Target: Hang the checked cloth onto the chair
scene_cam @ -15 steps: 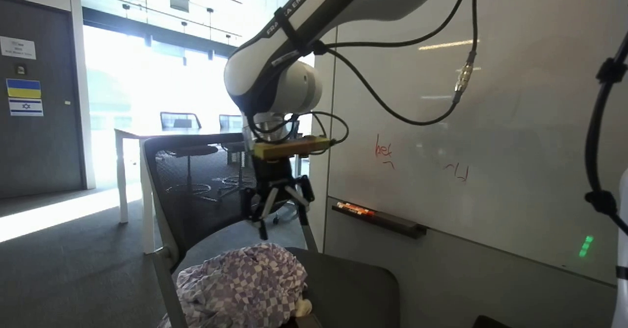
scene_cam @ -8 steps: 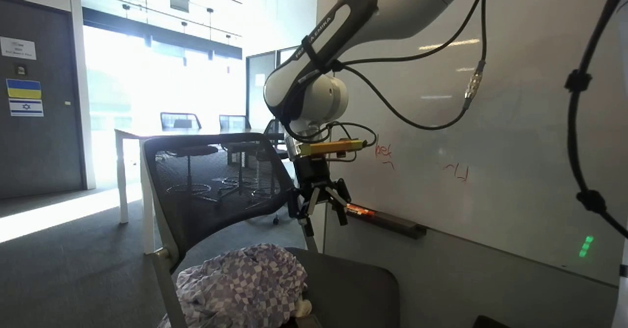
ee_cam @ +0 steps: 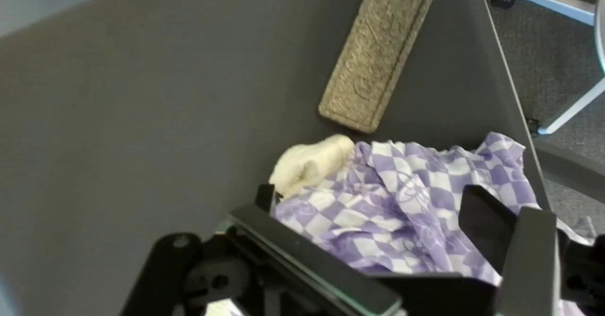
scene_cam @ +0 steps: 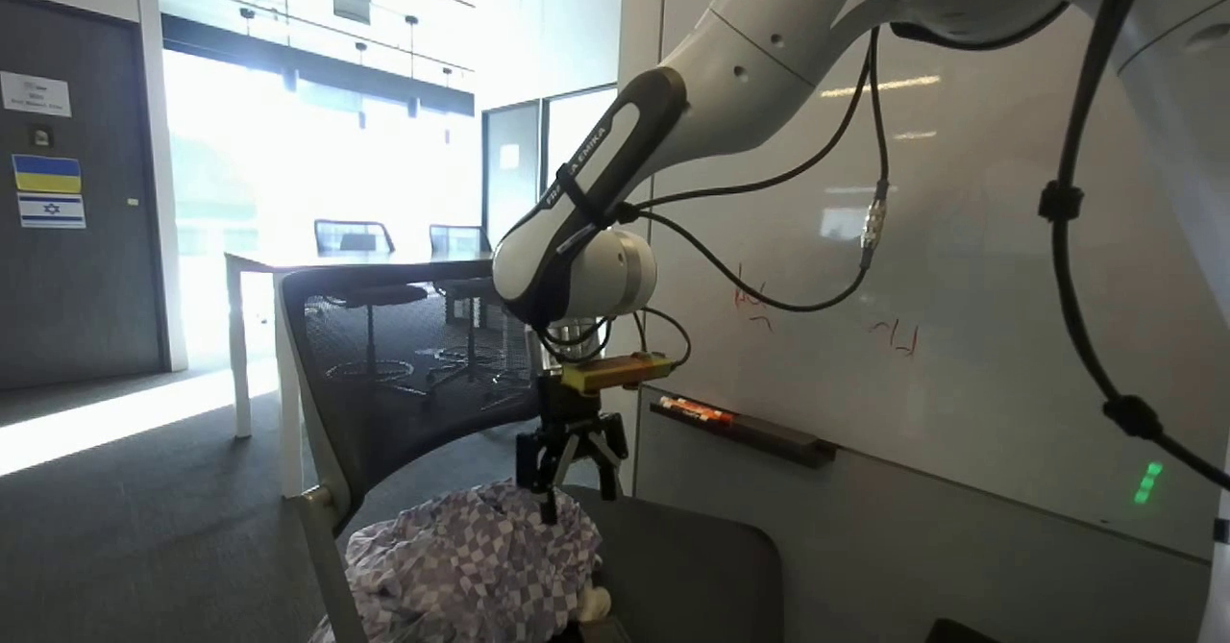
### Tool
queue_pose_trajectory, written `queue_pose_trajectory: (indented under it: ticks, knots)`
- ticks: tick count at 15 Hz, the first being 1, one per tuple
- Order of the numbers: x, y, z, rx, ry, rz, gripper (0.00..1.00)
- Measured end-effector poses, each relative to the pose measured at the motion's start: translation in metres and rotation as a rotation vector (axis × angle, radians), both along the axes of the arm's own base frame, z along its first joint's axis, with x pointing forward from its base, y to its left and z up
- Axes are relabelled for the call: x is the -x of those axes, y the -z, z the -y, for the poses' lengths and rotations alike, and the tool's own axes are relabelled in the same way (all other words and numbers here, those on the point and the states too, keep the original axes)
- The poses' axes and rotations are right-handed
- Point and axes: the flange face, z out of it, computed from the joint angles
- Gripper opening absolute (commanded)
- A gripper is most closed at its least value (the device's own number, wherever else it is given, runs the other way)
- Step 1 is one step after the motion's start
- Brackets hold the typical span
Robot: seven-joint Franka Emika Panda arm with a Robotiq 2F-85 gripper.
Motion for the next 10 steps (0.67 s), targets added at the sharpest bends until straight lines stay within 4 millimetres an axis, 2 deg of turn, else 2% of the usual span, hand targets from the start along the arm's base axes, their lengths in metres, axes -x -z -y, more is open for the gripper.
queue_pose_trajectory:
  ticks: [3,5,7,10]
  knots:
    - [-0.011,0.007,-0.029,-0.041,-0.089,0.102,1.0]
    - [-0.017,0.009,-0.04,-0.05,-0.145,0.166,1.0]
    - [-0.023,0.017,-0.041,-0.024,-0.194,0.218,1.0]
    - [-0.027,0.042,-0.024,0.036,-0.254,0.262,1.0]
